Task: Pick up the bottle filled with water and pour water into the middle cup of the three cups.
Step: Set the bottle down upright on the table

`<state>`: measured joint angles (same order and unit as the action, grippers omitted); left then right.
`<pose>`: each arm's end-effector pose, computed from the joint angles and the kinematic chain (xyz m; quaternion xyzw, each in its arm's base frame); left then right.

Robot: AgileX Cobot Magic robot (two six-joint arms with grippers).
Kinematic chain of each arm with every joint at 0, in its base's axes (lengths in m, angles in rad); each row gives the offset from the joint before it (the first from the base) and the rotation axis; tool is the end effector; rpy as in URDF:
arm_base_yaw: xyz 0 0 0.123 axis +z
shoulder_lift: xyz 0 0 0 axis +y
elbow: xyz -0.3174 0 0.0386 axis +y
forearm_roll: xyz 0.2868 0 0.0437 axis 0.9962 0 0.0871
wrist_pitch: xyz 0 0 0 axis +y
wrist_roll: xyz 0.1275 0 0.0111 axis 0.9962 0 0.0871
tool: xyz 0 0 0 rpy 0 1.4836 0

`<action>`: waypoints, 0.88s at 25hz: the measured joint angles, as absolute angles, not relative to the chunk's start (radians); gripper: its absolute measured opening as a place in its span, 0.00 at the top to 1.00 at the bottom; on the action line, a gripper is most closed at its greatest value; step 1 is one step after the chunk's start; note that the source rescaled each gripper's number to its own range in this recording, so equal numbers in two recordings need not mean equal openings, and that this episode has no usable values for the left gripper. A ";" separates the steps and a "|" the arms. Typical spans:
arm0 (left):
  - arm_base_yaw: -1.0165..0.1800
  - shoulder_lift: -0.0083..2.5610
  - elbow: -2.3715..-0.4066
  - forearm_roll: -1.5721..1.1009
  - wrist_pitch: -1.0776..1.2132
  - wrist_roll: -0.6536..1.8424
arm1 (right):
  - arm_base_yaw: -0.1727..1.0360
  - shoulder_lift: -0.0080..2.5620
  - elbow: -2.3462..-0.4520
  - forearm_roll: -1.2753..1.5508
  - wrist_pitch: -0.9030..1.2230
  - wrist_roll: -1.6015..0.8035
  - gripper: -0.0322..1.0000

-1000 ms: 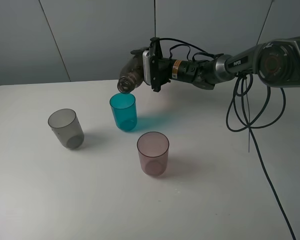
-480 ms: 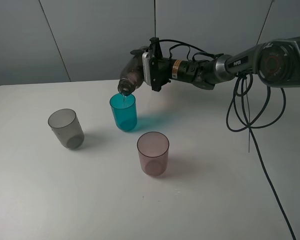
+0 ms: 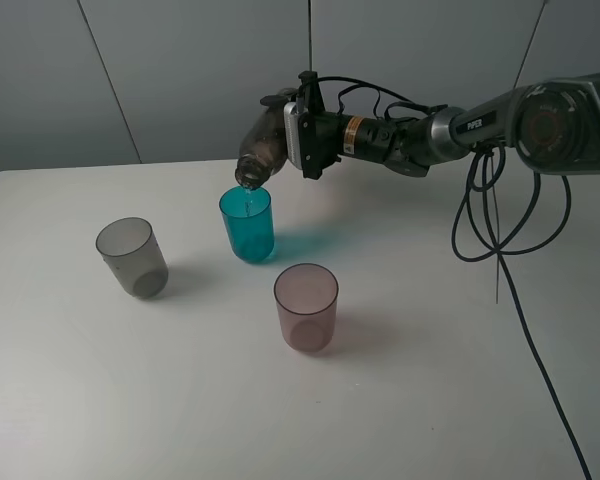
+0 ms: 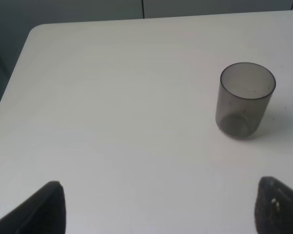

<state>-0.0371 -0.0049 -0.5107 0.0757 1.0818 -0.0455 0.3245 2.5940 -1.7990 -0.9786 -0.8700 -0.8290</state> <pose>0.0241 0.0077 0.2807 -0.0057 0.8540 0.0163 0.5199 0.5630 0.2750 0.0690 -0.7056 0.2228 -0.1663 0.6518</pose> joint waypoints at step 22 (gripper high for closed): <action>-0.037 -0.005 -0.511 0.076 1.082 -0.045 | 0.325 2.594 -1.816 -0.979 -0.871 -0.871 0.97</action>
